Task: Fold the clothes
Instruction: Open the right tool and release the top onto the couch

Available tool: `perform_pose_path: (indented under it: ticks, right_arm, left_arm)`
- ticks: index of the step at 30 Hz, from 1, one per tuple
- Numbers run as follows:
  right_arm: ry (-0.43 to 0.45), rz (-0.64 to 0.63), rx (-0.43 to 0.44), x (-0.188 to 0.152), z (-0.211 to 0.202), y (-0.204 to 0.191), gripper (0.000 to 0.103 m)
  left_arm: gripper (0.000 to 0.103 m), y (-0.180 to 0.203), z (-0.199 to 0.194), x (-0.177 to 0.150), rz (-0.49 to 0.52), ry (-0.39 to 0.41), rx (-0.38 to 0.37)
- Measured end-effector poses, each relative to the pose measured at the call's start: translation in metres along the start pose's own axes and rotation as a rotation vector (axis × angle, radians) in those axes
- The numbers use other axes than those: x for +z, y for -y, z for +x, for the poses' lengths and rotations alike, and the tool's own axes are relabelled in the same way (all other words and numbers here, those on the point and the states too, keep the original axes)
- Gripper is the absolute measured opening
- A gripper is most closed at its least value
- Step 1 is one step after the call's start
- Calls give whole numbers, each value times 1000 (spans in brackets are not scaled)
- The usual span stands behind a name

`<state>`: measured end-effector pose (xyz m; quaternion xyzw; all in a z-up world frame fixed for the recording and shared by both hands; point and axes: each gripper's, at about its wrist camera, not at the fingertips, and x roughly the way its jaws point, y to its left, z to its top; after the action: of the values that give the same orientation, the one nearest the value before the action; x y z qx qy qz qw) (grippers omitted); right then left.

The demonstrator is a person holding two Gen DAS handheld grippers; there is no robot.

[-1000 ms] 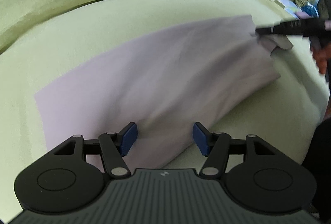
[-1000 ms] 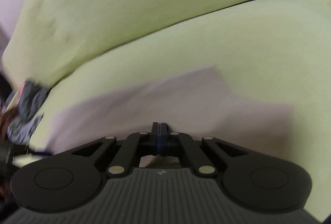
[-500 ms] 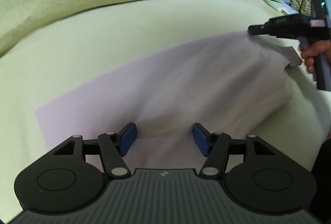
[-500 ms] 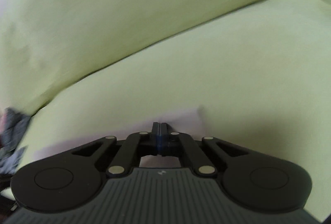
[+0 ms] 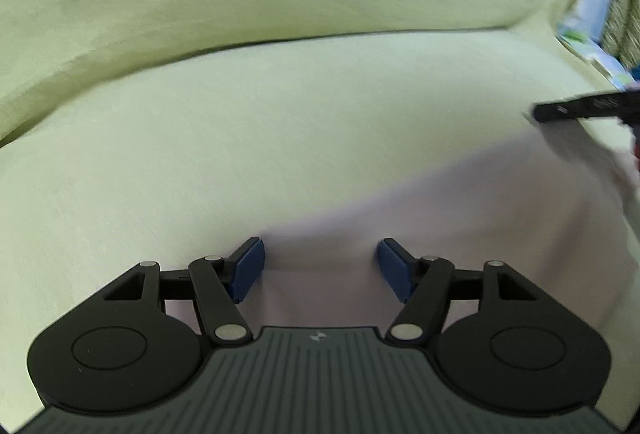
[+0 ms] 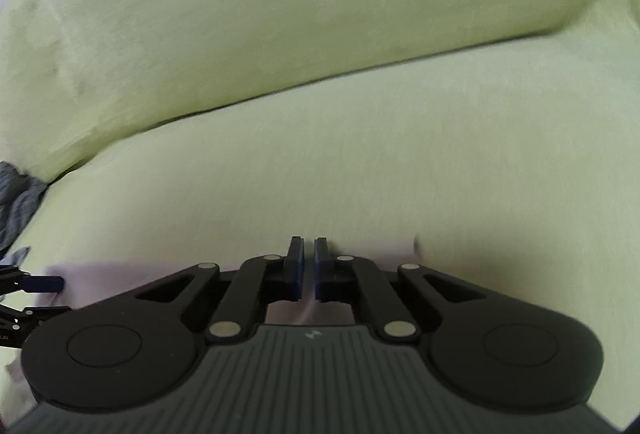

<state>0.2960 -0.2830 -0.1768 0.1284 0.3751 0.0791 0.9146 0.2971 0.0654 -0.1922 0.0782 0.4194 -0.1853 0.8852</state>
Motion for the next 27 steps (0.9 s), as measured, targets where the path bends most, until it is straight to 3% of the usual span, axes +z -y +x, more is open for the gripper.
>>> perform_pose_path:
  ticks: [2, 3, 4, 6, 8, 9, 11, 14, 16, 19, 21, 23, 27]
  right_arm:
    - [27, -17, 57, -2, -18, -15, 15]
    - [32, -35, 129, -8, -29, -29, 16]
    - [25, -43, 146, -10, -30, -31, 18]
    - [-33, -104, 252, -36, -41, -59, 18]
    - [-85, -140, 291, -54, -43, -70, 15]
    - [-117, -174, 282, -67, -42, -74, 14]
    - [-100, -128, 222, -75, -45, -56, 0]
    - [-48, -8, 133, -73, -57, -26, 0]
    - [-10, 51, 74, -70, -71, -15, 10]
    - [-17, 99, 146, -82, -90, -18, 17]
    - [-35, 140, 149, -91, -100, -20, 32]
    - [-59, 216, 142, -105, -113, -21, 34]
    - [-98, 419, 166, -135, -123, -5, 34]
  left_arm:
    - [66, -7, -2, 3, -21, 0, 76]
    - [65, -9, -6, 1, -30, 1, 69]
    - [65, -7, -14, -2, -50, 3, 48]
    - [65, -4, -22, -7, -61, 4, 25]
    - [65, 15, -37, -24, -24, -4, -11]
    - [65, 14, -41, -29, -14, -9, -17]
    - [66, 25, -48, -50, 26, -39, -20]
    - [66, 21, -64, -72, -9, -53, -11]
    - [66, 14, -73, -82, -59, -70, -11]
    - [68, 2, -89, -107, -112, -91, 17]
    - [68, -5, -96, -116, -154, -104, 20]
    - [67, -12, -104, -126, -196, -124, 27]
    - [67, -5, -109, -130, -163, -136, 68]
